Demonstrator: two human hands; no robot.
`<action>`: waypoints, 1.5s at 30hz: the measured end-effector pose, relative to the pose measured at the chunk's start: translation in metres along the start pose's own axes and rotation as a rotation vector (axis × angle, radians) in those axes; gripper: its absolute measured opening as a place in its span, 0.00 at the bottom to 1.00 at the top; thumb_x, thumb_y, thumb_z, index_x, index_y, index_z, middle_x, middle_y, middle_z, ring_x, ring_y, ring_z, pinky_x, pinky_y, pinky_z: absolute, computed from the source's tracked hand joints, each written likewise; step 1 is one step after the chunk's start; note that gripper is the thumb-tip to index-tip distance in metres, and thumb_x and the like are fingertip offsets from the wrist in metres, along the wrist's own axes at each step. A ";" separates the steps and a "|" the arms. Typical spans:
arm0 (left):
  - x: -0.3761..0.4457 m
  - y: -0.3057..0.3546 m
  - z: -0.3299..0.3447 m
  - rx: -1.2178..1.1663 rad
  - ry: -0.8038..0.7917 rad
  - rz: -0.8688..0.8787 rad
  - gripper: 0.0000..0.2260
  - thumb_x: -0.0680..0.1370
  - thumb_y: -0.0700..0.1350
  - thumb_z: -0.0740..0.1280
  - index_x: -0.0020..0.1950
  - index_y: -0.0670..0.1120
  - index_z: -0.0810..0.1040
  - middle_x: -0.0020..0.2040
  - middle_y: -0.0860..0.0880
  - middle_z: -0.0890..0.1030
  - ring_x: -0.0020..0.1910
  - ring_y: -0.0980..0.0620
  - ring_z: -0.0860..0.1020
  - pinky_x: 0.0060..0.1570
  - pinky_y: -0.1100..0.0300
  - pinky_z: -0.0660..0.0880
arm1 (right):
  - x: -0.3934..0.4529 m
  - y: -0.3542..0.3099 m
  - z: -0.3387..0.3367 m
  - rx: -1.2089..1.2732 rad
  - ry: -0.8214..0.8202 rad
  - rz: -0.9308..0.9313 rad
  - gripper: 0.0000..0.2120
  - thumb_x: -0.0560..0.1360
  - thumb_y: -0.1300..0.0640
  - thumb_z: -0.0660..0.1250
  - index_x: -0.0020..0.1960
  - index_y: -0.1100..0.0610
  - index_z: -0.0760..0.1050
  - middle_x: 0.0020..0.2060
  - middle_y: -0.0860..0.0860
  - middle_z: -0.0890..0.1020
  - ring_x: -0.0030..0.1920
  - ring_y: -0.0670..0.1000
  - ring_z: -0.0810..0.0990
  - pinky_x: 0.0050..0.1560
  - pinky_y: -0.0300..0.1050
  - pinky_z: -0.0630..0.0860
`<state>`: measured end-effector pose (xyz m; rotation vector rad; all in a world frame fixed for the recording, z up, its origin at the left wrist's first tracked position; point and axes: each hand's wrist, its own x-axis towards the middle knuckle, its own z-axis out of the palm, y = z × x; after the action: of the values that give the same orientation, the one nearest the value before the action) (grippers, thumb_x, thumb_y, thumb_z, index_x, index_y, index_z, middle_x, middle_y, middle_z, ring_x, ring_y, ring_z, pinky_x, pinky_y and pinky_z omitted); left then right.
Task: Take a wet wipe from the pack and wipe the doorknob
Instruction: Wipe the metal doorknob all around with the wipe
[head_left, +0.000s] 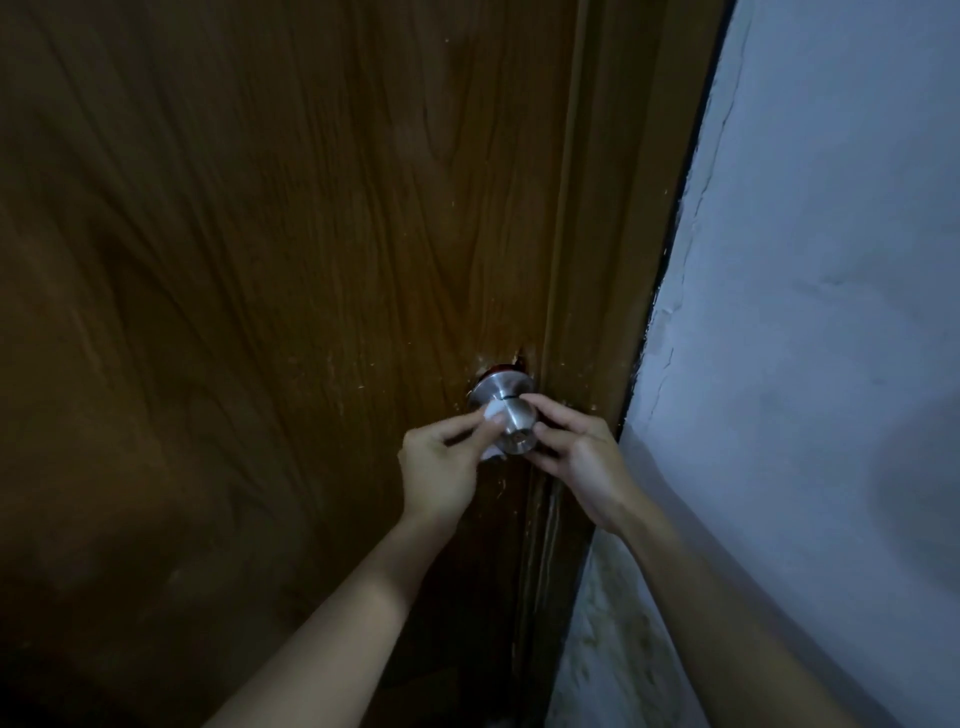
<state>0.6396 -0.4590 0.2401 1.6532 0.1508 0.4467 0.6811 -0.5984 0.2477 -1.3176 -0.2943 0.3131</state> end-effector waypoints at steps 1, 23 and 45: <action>-0.001 0.000 0.002 -0.151 -0.007 -0.182 0.12 0.72 0.45 0.69 0.54 0.44 0.81 0.52 0.45 0.84 0.52 0.51 0.81 0.57 0.50 0.77 | 0.000 0.000 0.001 0.001 0.007 0.003 0.19 0.78 0.68 0.55 0.68 0.61 0.67 0.62 0.54 0.73 0.61 0.52 0.74 0.59 0.46 0.74; -0.037 0.004 -0.002 -0.230 -0.122 -0.213 0.10 0.70 0.37 0.70 0.50 0.45 0.81 0.48 0.46 0.84 0.47 0.52 0.83 0.49 0.56 0.80 | -0.039 0.028 0.024 -0.154 0.457 -0.180 0.09 0.73 0.52 0.66 0.49 0.56 0.75 0.41 0.52 0.80 0.38 0.49 0.81 0.31 0.41 0.79; 0.009 0.005 -0.002 -0.738 -0.195 -0.613 0.31 0.77 0.61 0.50 0.69 0.39 0.65 0.67 0.40 0.73 0.69 0.45 0.68 0.71 0.49 0.58 | 0.003 0.043 0.026 -1.333 0.189 -1.014 0.12 0.73 0.61 0.59 0.52 0.62 0.79 0.51 0.57 0.84 0.60 0.53 0.76 0.62 0.51 0.73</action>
<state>0.6464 -0.4547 0.2474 0.8503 0.2943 -0.1310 0.6714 -0.5646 0.2116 -2.2279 -1.0562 -1.0475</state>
